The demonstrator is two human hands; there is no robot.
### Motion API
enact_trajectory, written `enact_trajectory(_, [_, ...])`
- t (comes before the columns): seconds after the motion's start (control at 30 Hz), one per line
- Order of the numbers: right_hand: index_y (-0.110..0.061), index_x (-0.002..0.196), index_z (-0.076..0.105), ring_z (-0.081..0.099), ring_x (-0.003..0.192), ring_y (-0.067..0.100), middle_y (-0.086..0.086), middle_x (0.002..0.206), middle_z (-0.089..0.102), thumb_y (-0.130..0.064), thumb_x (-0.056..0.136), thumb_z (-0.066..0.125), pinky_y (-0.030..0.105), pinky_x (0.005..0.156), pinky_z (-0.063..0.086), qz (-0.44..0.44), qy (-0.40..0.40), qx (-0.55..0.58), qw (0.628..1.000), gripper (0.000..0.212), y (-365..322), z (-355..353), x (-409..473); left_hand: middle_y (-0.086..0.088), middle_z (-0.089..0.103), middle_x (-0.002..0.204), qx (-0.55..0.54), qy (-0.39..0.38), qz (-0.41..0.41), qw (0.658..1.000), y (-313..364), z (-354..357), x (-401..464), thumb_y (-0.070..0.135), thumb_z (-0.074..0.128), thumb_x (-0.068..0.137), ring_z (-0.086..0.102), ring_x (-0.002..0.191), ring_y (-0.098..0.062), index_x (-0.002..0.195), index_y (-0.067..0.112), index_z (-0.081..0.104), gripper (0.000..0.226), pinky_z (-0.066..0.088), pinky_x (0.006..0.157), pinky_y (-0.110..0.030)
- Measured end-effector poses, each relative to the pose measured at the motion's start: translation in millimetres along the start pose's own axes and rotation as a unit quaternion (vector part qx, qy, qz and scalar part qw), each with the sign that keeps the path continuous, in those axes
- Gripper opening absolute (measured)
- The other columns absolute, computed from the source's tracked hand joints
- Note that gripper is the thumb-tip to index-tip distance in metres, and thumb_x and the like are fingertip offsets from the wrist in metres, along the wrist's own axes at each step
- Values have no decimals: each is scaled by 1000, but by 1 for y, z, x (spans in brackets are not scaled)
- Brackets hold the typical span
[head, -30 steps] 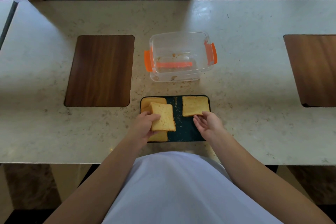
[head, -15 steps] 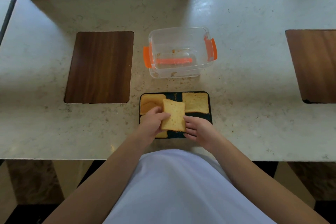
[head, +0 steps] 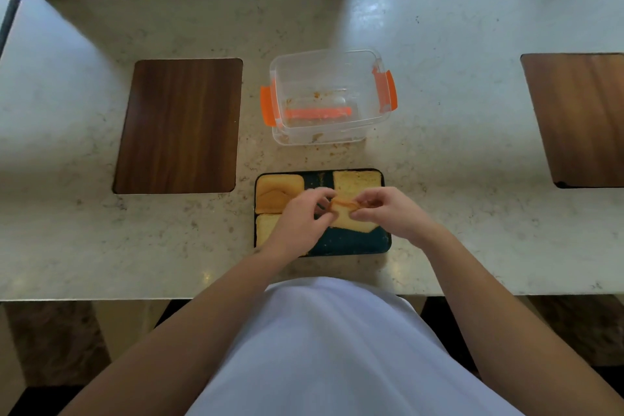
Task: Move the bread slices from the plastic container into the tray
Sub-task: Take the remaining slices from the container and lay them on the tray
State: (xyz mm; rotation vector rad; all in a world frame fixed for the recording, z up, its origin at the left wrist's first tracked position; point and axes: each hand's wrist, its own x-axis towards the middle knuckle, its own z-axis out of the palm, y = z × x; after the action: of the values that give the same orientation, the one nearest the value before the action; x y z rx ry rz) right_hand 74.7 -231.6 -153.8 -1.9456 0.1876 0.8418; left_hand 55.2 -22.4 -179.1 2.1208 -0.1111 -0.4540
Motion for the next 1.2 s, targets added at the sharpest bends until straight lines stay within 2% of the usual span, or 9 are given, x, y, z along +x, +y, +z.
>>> enact_trajectory(0.1, [-31, 98, 77, 65, 85, 10, -11, 89, 72, -30, 88, 78, 28, 76, 50, -23, 24, -21, 999, 11, -3, 1, 5, 5, 72, 87, -38, -13, -15, 999, 3, 7, 2, 23, 68, 95, 66, 78, -5, 105, 21, 70, 11, 54, 69, -17])
enact_trajectory(0.27, [-21, 134, 58, 64, 109, 13, -3, 122, 66, -38, 88, 78, 31, 86, 55, 49, 106, 89, 989, 53, 21, 0, 2, -6, 74, 100, -179, -29, -148, 972, 1, 13, 3, 18, 68, 95, 72, 89, -17, 104, 16, 67, 9, 58, 64, -20])
enact_trajectory(0.43, [-13, 129, 63, 66, 106, 11, -1, 121, 69, -25, 92, 75, 31, 87, 57, 99, 117, 126, 980, 41, 48, 1, -9, -5, 72, 104, -173, -48, -203, 962, -2, 23, 7, 17, 69, 95, 72, 91, -18, 107, 18, 62, 14, 63, 71, -29])
enact_trajectory(0.57, [-18, 124, 68, 65, 110, 16, -3, 119, 70, -26, 93, 72, 44, 100, 55, 117, 145, 101, 977, 32, 53, 6, -13, -8, 67, 100, -132, -15, -272, 953, -7, 35, 14, 15, 76, 90, 73, 82, -20, 111, 17, 50, 33, 62, 60, -26])
enact_trajectory(0.73, [-15, 127, 68, 65, 112, 18, 0, 122, 70, -27, 96, 67, 45, 102, 54, 123, 137, 77, 980, 34, 52, 8, -14, -6, 64, 108, -29, -23, -256, 966, -11, 44, 21, 20, 74, 91, 67, 95, -24, 118, 12, 58, 33, 60, 84, -45])
enact_trajectory(0.8, [-14, 128, 68, 65, 112, 19, 1, 123, 70, -27, 96, 66, 45, 102, 54, 126, 135, 72, 980, 34, 52, 7, -15, -6, 63, 115, -23, -24, -247, 968, -11, 45, 22, 20, 70, 92, 65, 100, -23, 127, 10, 60, 38, 59, 87, -42])
enact_trajectory(0.9, [-12, 130, 67, 65, 112, 20, 2, 124, 69, -28, 97, 64, 45, 100, 55, 135, 126, 49, 982, 37, 55, 5, -16, 5, 62, 101, -40, -45, -245, 968, -8, 46, 20, 21, 66, 93, 61, 94, -12, 137, 10, 56, 46, 56, 81, -31])
enact_trajectory(1.0, [-12, 132, 66, 64, 111, 19, 2, 124, 69, -29, 97, 62, 42, 97, 56, 139, 125, 8, 982, 38, 57, 5, -17, 7, 61, 97, -77, -68, -263, 959, -5, 47, 19, 19, 64, 94, 64, 98, -15, 143, 10, 51, 51, 57, 95, -41])
enact_trajectory(1.2, [-11, 138, 63, 63, 114, 20, 5, 133, 68, -29, 98, 57, 29, 85, 46, 143, 108, -110, 978, 45, 50, 10, -14, 7, 60, 99, -88, -73, -272, 955, -3, 44, 19, 17, 63, 94, 65, 105, -22, 144, 8, 50, 53, 55, 99, -44])
